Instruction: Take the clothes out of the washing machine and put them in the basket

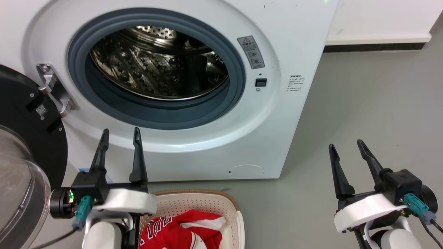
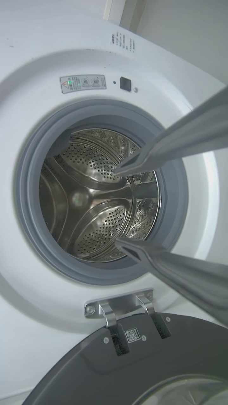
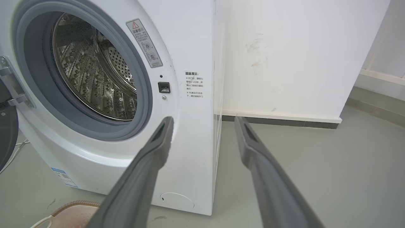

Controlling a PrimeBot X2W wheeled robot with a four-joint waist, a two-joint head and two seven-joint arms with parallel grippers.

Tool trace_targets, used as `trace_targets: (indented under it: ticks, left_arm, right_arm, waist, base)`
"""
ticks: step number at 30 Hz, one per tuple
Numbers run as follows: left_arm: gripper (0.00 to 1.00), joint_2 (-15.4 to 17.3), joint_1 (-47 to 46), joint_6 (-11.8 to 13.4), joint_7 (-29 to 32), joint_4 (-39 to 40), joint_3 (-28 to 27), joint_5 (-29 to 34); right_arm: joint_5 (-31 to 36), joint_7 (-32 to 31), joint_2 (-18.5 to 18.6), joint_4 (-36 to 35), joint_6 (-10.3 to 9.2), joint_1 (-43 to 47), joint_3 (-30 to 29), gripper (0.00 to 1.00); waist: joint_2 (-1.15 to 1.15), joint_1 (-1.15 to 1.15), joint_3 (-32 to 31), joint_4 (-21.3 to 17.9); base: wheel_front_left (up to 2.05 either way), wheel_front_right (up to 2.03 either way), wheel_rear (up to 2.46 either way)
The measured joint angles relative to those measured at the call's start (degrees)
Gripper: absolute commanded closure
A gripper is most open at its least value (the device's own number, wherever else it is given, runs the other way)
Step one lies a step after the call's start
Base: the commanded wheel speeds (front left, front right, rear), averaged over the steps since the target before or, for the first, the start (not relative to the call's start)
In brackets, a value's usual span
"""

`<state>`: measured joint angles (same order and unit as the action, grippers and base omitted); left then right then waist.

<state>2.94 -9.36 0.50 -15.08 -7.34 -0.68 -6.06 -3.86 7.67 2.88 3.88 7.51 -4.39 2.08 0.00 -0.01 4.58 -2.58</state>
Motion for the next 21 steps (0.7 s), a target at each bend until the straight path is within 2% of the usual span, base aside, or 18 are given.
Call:
trace_targets:
  ticks: [7, 14, 21]
  left_arm:
    - [0.0, 0.4, 5.7, -0.3, 0.0, 4.9, 0.8, 2.4]
    - [0.0, 0.4, 10.6, 0.5, 0.0, 4.9, 1.5, 2.5]
    - [0.0, 0.4, 11.4, 1.0, 0.3, 3.9, 1.9, 2.2]
  right_arm:
    - [0.4, -0.4, 0.0, -1.8, 0.0, 2.3, -0.3, 0.0]
    - [-0.3, -0.7, 0.0, -2.5, 0.0, 5.0, 0.4, 0.0]
    - [-0.6, -1.4, 0.0, -3.0, 0.0, 5.7, 1.5, 0.0]
  waist:
    - [0.0, 0.0, -2.7, -0.9]
    - [0.0, 0.0, -4.7, -1.0]
    - [0.0, 0.0, -5.3, -0.7]
  base:
    - [0.0, 0.0, 0.0]
    - [0.0, 0.0, 0.0]
    - [0.0, 0.0, 0.0]
